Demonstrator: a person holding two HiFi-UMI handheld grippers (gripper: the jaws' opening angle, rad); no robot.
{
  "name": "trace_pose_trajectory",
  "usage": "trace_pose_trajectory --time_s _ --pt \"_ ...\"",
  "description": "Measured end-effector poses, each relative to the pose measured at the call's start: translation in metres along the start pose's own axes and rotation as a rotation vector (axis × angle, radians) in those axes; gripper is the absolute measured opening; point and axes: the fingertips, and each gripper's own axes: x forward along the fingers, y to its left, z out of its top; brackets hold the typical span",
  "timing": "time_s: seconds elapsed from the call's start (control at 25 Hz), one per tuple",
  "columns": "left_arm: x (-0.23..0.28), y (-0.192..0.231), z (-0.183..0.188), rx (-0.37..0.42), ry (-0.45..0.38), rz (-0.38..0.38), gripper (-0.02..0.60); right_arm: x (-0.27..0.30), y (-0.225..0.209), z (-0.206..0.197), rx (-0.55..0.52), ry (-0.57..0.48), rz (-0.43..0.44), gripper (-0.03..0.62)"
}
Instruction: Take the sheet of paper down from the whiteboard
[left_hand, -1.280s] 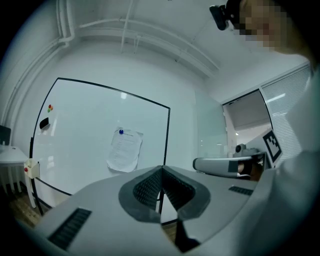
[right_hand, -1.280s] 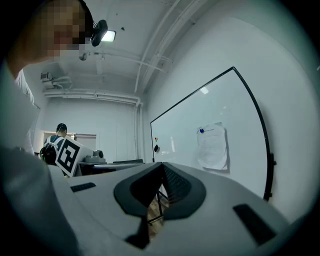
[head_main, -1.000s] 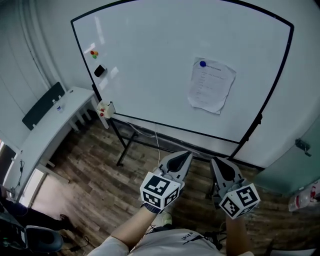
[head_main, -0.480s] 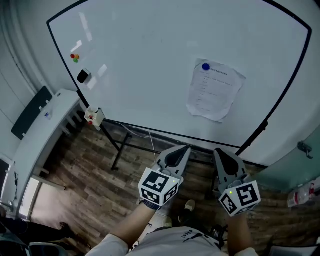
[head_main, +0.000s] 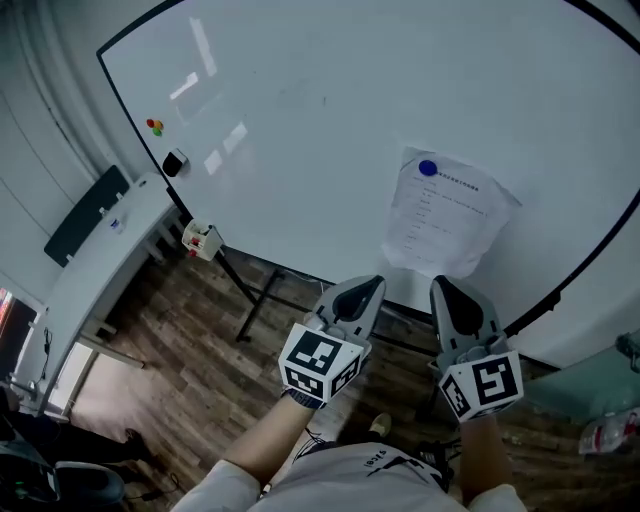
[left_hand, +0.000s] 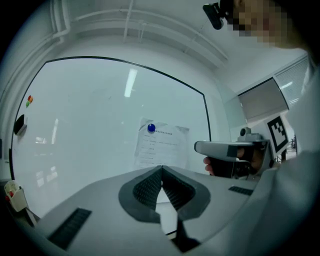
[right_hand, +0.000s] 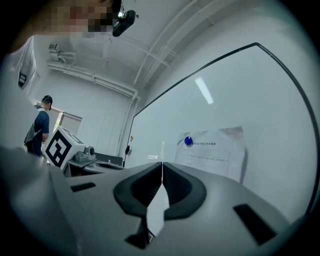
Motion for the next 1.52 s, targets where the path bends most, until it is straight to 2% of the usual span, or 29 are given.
trace_pose_trajectory --time_s 0.36,0.56,0.68,0.76,0.88,0.96,1.2,1.52 --pt "0.049 0.026 0.012 0.037 -0.016 0.064 0.014 0.04 -0.037 0.005 -0.094 -0.03 0.021 0.014" --pt "0.073 0.044 0.026 0.06 -0.044 0.034 0.022 0.06 -0.045 0.017 -0.196 -0.03 -0.02 0.017" --pt "0.091 0.051 0.031 0.091 -0.042 -0.004 0.08 0.074 -0.05 0.026 -0.242 -0.01 -0.063 0.042" --pt "0.101 0.056 0.035 0.117 -0.045 -0.025 0.1 0.084 -0.053 0.032 -0.312 -0.002 -0.094 0.071" --pt "0.109 0.061 0.046 0.153 -0.07 -0.047 0.103 0.098 -0.053 0.038 -0.488 0.027 -0.131 0.078" --pt "0.115 0.063 0.049 0.165 -0.08 -0.065 0.103 0.106 -0.053 0.039 -0.565 0.048 -0.152 0.086" --pt "0.129 0.062 0.054 0.197 -0.091 -0.131 0.103 0.122 -0.061 0.04 -0.598 0.078 -0.187 0.121" --pt "0.135 0.057 0.058 0.218 -0.109 -0.19 0.097 0.134 -0.062 0.041 -0.633 0.103 -0.217 0.127"
